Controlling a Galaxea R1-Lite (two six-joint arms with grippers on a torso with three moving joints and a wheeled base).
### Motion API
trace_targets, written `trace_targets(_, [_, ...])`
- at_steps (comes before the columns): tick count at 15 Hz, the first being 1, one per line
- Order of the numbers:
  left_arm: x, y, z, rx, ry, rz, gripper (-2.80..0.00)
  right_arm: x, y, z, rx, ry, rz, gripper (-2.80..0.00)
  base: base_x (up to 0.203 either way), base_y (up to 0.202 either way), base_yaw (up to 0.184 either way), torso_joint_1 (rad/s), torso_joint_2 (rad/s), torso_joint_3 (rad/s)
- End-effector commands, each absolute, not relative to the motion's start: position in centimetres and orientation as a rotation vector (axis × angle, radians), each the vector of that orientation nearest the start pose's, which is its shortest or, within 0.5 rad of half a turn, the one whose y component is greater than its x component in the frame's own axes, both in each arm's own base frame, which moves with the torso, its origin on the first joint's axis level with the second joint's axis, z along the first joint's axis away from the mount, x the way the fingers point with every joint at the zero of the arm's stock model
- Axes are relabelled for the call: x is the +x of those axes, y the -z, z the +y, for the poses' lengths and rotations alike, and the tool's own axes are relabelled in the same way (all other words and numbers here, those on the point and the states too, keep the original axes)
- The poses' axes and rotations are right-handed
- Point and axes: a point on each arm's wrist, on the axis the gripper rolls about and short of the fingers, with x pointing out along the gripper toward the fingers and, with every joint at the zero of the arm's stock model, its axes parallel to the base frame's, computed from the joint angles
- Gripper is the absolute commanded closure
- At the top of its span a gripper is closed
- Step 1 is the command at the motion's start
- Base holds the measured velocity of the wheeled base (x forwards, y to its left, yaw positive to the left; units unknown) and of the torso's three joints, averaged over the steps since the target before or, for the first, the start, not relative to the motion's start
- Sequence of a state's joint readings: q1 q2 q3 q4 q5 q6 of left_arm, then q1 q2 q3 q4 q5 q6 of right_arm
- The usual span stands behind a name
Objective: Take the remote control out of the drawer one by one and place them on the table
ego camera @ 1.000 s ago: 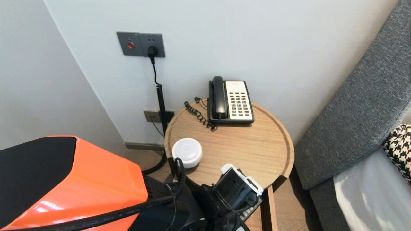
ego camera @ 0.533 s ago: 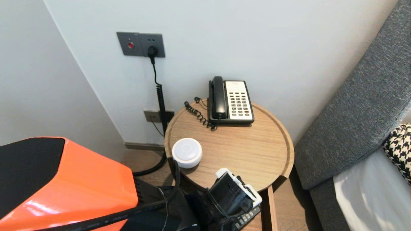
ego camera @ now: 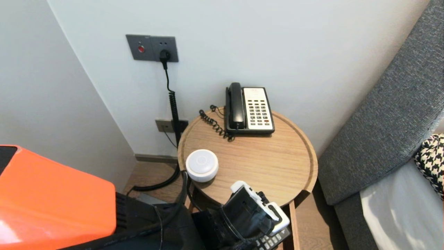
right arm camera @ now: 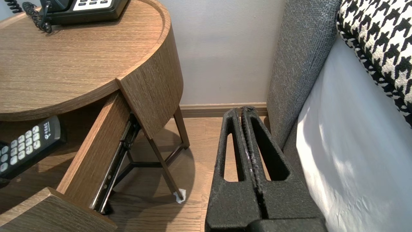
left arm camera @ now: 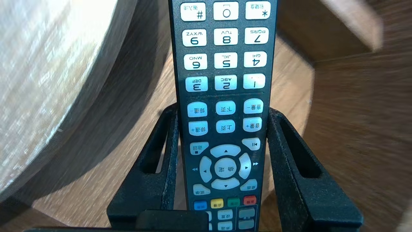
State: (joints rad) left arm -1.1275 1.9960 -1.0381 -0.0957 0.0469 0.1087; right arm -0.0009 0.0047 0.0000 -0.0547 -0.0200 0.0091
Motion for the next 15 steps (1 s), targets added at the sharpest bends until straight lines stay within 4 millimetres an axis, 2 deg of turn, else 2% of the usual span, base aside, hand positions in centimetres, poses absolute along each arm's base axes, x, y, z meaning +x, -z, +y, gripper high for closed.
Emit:
trace_targets(1, [14.6,-9.7,-32.0,0.600,1.072,0.692,0.00,-2.0,-7.4,0.0,0.009,0.021,-0.023,0.00,0.000,0.000,0.000,0.000,0.00,0.000])
trace_targets(3, [14.2,-10.3,-32.1,0.594,1.085,0.673,0.00,-2.0,-7.4,0.0,0.009,0.020,-0.023,0.00,0.000,0.000,0.000,0.000,0.00,0.000])
trace_targets(9, [14.0,-13.8,-31.8,0.545,1.098,0.575,0.00,-2.0,-7.4,0.0,0.009,0.020,-0.023,0.00,0.000,0.000,0.000,0.000,0.00,0.000])
trace_targets(15, [15.6,-19.7,-32.5,0.412,1.038,0.554,0.00,-2.0,-7.4,0.0,0.009,0.020,-0.023,0.00,0.000,0.000,0.000,0.000,0.00,0.000])
